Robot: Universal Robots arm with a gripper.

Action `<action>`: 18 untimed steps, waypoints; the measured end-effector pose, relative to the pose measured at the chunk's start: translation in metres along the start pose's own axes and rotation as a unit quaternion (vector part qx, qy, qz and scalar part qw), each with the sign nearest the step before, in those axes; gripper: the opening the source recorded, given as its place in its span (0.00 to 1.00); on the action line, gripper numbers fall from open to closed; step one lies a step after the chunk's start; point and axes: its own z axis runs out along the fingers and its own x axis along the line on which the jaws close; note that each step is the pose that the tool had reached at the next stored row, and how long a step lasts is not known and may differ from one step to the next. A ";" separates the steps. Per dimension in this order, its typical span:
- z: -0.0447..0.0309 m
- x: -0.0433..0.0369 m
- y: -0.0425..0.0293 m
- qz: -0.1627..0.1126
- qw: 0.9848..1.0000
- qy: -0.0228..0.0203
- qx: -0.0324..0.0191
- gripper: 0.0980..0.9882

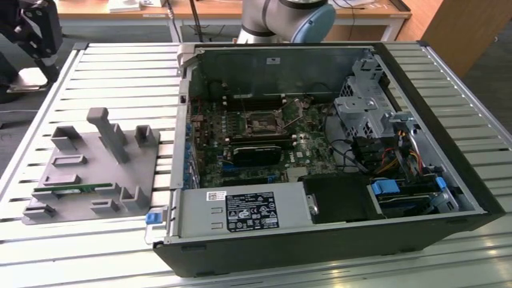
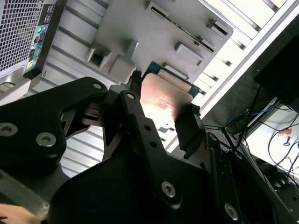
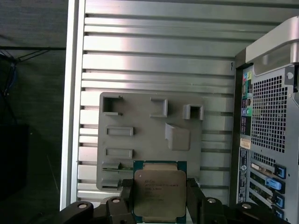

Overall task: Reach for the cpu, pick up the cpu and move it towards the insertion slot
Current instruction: 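Pick up the cpu and move it towards the insertion slot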

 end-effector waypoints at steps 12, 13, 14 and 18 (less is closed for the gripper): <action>-0.0001 -0.0241 -0.0006 0.000 1.000 0.000 0.000 0.49; -0.0001 -0.0261 -0.0007 0.000 1.000 0.000 0.000 0.49; -0.0001 -0.0281 -0.0007 0.000 1.000 0.000 0.000 0.49; -0.0001 -0.0365 -0.0010 0.000 1.000 0.000 0.000 0.49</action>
